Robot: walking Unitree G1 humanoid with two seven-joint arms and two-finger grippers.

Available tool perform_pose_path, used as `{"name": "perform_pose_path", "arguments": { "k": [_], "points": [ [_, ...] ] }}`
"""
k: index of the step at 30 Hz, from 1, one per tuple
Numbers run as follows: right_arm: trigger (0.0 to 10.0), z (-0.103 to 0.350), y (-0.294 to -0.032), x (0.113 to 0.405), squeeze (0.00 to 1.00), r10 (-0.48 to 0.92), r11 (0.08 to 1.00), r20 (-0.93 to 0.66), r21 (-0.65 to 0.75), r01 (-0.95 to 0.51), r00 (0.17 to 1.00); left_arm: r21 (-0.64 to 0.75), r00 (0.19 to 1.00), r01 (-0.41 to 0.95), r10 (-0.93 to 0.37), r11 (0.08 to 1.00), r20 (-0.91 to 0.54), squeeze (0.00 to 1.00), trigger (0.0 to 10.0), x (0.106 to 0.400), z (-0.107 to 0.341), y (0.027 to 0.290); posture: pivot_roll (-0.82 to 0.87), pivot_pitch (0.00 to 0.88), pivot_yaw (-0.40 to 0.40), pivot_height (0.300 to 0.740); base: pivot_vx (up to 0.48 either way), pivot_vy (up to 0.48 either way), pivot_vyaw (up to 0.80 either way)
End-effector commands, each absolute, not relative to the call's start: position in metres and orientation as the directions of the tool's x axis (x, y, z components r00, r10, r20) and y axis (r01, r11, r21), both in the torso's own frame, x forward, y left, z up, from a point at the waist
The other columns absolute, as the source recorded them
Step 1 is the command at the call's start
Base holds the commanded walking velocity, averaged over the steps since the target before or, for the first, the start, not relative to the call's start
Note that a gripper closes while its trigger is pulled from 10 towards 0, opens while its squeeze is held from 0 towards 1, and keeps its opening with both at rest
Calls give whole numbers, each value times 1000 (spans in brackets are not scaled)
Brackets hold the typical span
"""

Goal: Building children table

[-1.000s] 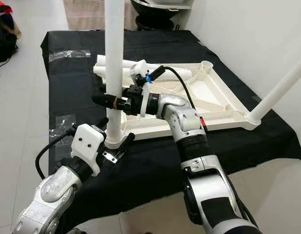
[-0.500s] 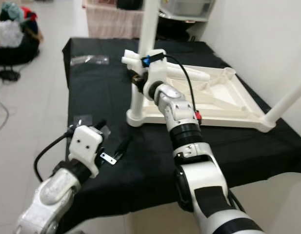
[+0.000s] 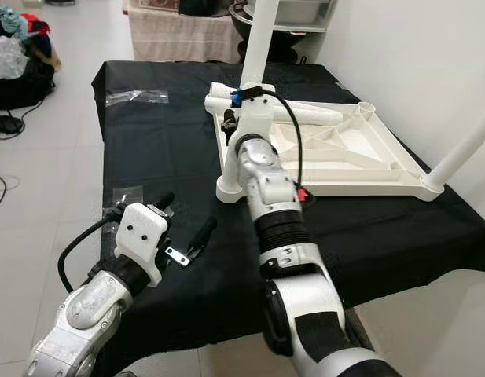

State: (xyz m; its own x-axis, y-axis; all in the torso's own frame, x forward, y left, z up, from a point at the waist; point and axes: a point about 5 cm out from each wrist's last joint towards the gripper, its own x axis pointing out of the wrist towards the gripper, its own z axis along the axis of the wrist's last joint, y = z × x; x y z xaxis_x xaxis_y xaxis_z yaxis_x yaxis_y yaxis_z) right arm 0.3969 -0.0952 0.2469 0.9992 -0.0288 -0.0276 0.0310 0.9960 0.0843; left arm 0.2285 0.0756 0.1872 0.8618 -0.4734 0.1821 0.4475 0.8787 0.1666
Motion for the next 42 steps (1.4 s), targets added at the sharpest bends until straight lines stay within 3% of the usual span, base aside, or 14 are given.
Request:
{"name": "perform_pose_path", "arguments": {
  "k": [1,3,4,5,6,15,16,23,29,36,38,40,42],
  "points": [
    [0,213,-118,395,0,-167,984,-166,38,176,972,160,861,452,-476,877,178,0,10000,228,185,74,75,93,-133,740,0,0,0],
    [0,213,-120,394,0,-187,980,-165,42,197,968,160,861,453,-477,877,177,0,10000,228,185,73,75,93,-133,740,0,0,0],
    [10000,218,-119,393,0,-174,980,-136,74,185,975,160,860,454,-478,876,177,0,10000,227,184,73,72,87,-132,740,0,0,0],
    [10000,218,-119,393,0,-174,980,-136,74,185,975,160,860,454,-478,876,177,0,10000,227,184,73,72,87,-132,740,0,0,0],
    [10000,222,-117,393,1000,-153,982,-107,97,163,983,160,860,455,-479,876,177,0,10000,228,184,73,70,88,-130,740,0,0,0],
    [10000,239,-106,390,1000,-107,988,8,116,105,994,161,861,450,-475,878,182,0,10000,230,186,74,67,95,-124,740,0,0,0],
    [10000,240,-102,390,0,-60,993,23,107,57,998,162,861,451,-476,878,181,0,10000,230,186,74,65,93,-124,740,0,0,0],
    [10000,220,-88,379,0,91,995,-25,30,-90,996,160,860,453,-478,877,182,0,10000,231,186,73,60,98,-123,740,0,0,0],
    [10000,193,-108,363,0,16,1000,-66,-16,-17,998,160,860,453,-477,877,179,0,10000,232,185,74,60,90,-123,740,0,0,0],
    [10000,184,-148,345,0,-62,997,42,-46,64,997,161,862,454,-477,877,170,0,10000,232,183,76,56,90,-120,740,0,0,0],
    [10000,185,-147,344,0,-10,1000,53,-19,11,999,162,862,454,-478,876,170,0,10000,232,183,76,56,91,-119,740,0,0,0],
    [10000,183,-137,340,0,191,982,32,13,-191,981,162,862,454,-478,876,170,0,10000,233,183,76,56,90,-118,740,0,0,0],
    [10000,170,-131,335,0,386,922,-89,10,-386,918,163,862,454,-478,876,169,0,10000,233,183,76,55,91,-117,740,0,0,0]
  ]
}}
